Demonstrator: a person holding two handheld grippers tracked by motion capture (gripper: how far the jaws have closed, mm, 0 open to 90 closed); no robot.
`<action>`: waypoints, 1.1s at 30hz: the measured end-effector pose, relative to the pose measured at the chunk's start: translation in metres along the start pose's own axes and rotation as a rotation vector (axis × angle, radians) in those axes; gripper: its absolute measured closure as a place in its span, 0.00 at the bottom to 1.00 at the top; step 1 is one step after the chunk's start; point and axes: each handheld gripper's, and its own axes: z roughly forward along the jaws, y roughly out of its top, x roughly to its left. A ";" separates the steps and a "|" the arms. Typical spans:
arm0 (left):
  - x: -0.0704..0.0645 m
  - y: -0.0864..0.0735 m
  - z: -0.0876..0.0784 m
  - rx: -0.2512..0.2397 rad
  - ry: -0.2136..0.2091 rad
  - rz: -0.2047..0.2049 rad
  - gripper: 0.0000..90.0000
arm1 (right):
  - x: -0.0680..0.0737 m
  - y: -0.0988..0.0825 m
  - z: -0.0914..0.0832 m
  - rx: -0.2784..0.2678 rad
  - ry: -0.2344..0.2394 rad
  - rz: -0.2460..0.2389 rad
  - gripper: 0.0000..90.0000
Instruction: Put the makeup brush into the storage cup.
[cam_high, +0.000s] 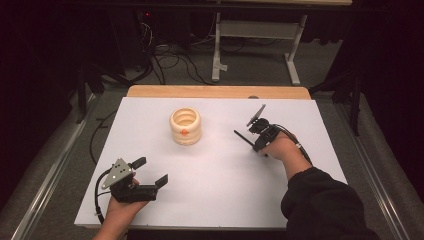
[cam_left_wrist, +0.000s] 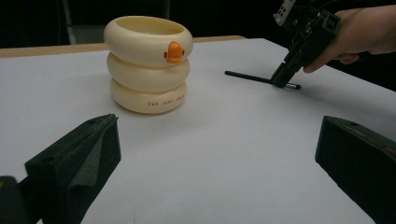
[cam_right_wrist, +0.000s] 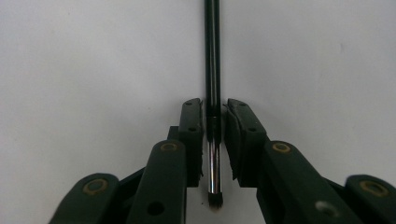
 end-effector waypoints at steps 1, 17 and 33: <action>0.000 0.000 0.000 0.000 0.000 -0.001 0.01 | 0.000 0.000 0.000 -0.002 0.001 -0.001 0.90; 0.000 0.001 0.000 0.000 -0.001 0.004 0.01 | 0.003 -0.001 -0.004 0.010 -0.012 0.004 0.95; -0.003 0.001 0.001 -0.001 -0.006 0.011 0.01 | 0.021 -0.027 -0.030 -0.006 -0.012 -0.007 0.95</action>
